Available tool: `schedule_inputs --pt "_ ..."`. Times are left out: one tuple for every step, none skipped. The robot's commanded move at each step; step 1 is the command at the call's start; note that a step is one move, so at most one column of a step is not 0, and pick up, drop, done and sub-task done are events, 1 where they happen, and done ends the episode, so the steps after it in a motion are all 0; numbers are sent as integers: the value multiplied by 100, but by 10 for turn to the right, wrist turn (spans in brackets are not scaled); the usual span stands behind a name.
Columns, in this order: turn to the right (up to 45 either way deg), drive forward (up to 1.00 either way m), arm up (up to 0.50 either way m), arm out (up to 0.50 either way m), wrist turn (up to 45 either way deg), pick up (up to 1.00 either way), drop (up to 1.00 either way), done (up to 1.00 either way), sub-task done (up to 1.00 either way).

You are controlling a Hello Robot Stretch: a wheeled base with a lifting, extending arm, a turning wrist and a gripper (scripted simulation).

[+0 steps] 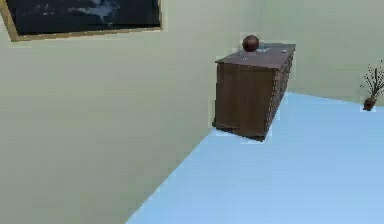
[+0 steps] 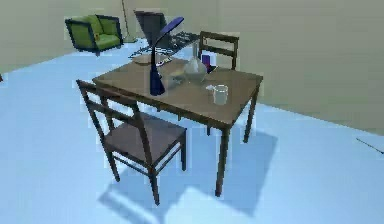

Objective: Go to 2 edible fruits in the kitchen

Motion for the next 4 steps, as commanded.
schedule_inputs --pt "-450 0 0 0 0 0 0 0 0" --pt "-450 0 0 0 0 0 0 0 0" --pt "-420 0 0 0 0 0 0 0 0" --pt "0 100 0 0 0 0 0 0 0"
